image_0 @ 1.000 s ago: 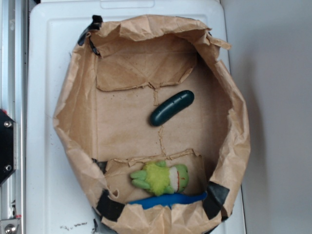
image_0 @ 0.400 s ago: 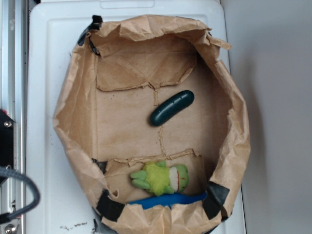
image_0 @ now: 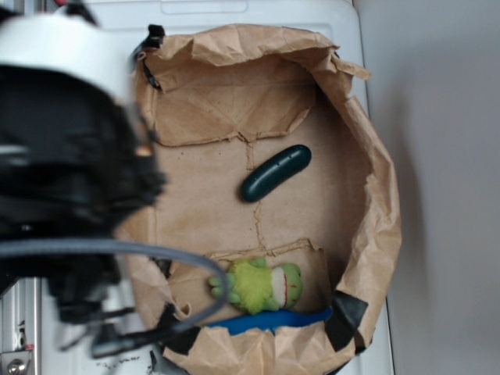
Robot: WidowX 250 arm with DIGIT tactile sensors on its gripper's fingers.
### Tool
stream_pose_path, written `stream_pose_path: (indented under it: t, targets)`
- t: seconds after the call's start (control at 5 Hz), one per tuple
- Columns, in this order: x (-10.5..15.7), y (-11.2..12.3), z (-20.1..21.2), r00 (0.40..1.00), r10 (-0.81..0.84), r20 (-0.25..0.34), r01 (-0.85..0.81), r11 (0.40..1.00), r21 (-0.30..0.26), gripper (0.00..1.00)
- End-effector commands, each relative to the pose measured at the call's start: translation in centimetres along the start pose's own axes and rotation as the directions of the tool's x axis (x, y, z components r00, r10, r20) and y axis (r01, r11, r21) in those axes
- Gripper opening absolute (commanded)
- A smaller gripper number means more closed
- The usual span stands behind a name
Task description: Grab the plastic pickle.
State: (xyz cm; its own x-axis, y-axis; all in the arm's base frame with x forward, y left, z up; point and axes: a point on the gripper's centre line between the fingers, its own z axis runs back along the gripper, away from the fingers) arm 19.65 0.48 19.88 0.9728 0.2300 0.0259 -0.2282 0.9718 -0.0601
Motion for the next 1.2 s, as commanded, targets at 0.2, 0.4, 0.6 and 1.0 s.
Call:
stream_pose_path:
  t: [0.2, 0.4, 0.6, 1.0]
  targets:
    - [4.7, 1.4, -0.7, 0.997, 0.005, 0.083, -0.003, 1.0, -0.017, 1.0]
    - [4.7, 1.4, -0.7, 0.997, 0.005, 0.083, -0.003, 1.0, -0.017, 1.0]
    - [4.7, 1.4, -0.7, 0.997, 0.005, 0.083, -0.003, 1.0, -0.017, 1.0]
    - [4.7, 1.4, -0.7, 0.997, 0.005, 0.083, -0.003, 1.0, -0.017, 1.0]
